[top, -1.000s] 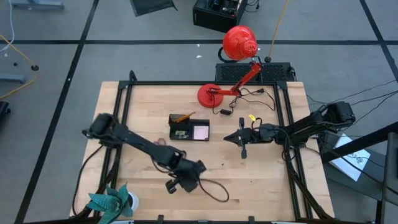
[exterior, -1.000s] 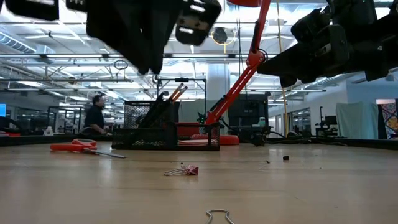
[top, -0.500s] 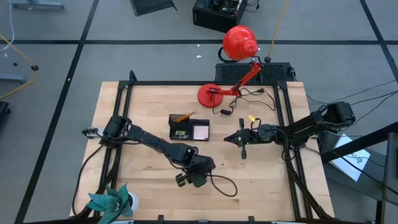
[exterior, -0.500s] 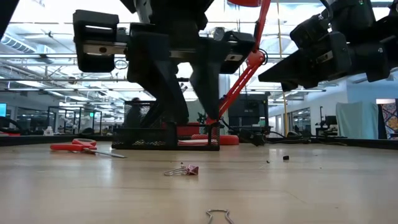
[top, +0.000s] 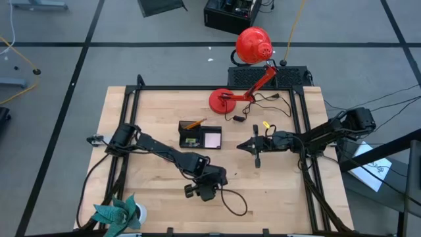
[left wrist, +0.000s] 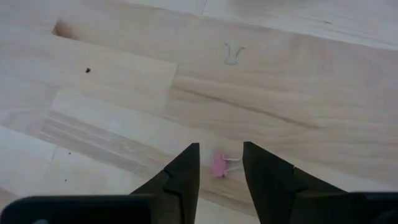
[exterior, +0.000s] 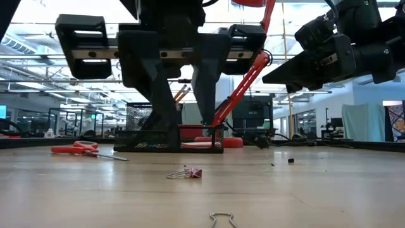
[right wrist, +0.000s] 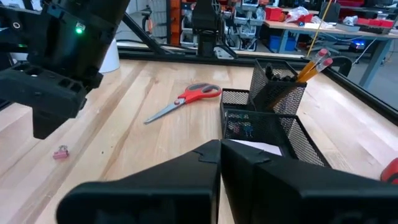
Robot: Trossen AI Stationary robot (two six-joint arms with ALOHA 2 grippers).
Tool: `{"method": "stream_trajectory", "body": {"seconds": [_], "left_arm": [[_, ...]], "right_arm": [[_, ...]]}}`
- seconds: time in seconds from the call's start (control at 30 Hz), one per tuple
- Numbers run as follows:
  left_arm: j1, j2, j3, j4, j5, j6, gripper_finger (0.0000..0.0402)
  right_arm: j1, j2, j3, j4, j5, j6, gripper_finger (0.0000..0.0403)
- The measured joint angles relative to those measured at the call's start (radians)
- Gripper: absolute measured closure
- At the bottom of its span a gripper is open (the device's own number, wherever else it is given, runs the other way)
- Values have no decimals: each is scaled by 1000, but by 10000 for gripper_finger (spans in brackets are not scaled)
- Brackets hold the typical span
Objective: Pick and place office supplies into organizer
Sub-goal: Put the pink binder clip into the mesh desk organizer
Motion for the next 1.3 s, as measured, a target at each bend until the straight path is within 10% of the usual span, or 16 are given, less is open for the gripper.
{"method": "stream_trajectory", "body": {"seconds": [1.07, 1.3], "left_arm": [[18, 66, 0, 119, 20, -134, 306], [23, 65, 0, 199, -127, -156, 290]], "right_arm": [[0, 0, 0, 6, 1, 5, 399], [0, 0, 0, 0, 0, 16, 399]]}}
